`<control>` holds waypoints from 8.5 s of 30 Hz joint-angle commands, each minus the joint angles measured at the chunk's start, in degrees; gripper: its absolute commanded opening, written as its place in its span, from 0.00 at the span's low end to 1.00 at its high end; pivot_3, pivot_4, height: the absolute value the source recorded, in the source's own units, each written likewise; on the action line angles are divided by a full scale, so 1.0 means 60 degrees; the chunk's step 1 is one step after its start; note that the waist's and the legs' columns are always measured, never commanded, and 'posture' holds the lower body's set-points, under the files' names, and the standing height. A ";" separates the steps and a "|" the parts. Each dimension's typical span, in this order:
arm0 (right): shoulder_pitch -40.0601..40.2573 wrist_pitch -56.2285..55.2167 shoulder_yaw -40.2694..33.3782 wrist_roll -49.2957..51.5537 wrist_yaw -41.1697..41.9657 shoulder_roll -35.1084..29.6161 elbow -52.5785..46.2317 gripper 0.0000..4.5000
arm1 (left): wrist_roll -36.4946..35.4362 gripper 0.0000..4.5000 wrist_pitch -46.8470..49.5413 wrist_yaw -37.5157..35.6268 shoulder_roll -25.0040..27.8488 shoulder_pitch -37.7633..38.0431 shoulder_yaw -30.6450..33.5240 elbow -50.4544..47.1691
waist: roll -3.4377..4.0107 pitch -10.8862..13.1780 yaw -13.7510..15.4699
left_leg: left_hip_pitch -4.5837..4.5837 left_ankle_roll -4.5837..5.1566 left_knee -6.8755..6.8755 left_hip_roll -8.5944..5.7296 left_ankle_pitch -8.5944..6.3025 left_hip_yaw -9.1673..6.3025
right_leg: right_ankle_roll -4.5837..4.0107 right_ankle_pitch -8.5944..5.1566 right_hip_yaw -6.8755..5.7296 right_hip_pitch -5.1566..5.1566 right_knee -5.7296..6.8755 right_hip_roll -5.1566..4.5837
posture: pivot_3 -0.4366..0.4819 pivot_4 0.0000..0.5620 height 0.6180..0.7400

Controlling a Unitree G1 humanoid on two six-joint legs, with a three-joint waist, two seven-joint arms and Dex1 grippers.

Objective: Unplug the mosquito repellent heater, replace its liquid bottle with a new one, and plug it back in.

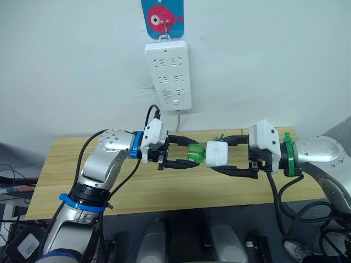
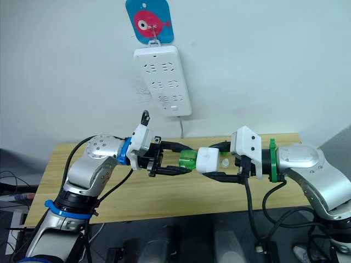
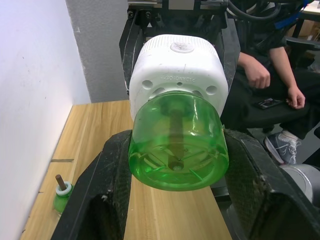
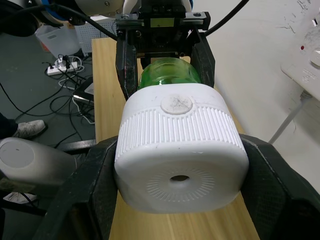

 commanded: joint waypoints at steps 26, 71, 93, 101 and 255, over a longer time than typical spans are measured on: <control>0.0193 0.0669 0.0803 0.0103 0.0339 0.0562 0.0980 0.00 | -0.1538 0.50 0.3383 -0.0327 0.0771 -0.0437 0.0109 -0.1155 | 0.0000 0.0000 0.0002 | 0.0004 0.0008 0.0001 0.0000 0.0006 -0.0004 | 0.0000 0.0000 0.0001 0.0000 0.0012 0.0002 | 0.30 0.40 1.00; 0.1993 0.1024 -0.0095 0.1513 -0.0687 -0.0751 -0.0536 0.19 | -0.1947 0.50 0.3833 0.0681 0.0628 -0.0267 0.0332 -0.0649 | -0.0003 -0.0003 0.0006 | 0.0000 0.0012 -0.0001 -0.0001 0.0005 -0.0004 | 0.0002 0.0000 -0.0002 0.0001 0.0002 0.0004 | 0.30 0.38 1.00; 0.0448 -0.8250 0.0581 -0.3629 0.1015 0.0274 0.1444 1.00 | -0.3719 0.50 0.8332 -0.0580 0.1419 -0.1112 -0.0005 0.0742 | -0.0002 -0.0005 -0.0047 | 0.0010 -0.0035 0.0005 0.0001 0.0033 -0.0003 | 0.0004 0.0004 0.0007 0.0001 0.0018 0.0007 | 0.25 0.40 1.00; -0.0353 -0.9078 0.1209 -0.4448 0.0952 0.0792 0.2153 1.00 | -0.3730 0.50 0.8424 -0.0632 0.1378 -0.1191 -0.0027 0.0642 | -0.0002 -0.0005 -0.0035 | 0.0012 -0.0042 0.0009 0.0001 0.0038 -0.0007 | 0.0002 0.0004 0.0005 0.0001 0.0027 0.0006 | 0.26 0.40 1.00; 0.1216 0.1063 -0.0681 0.4039 -0.6345 0.1477 -0.1496 0.67 | -0.1167 1.00 0.3047 0.5322 0.0395 0.1007 0.3744 -0.0481 | 0.0002 -0.0050 0.0002 | -0.0006 -0.0003 -0.0032 0.0001 0.0028 0.0009 | 0.0004 0.0027 0.0020 -0.0018 -0.0013 0.0006 | 0.28 0.40 1.00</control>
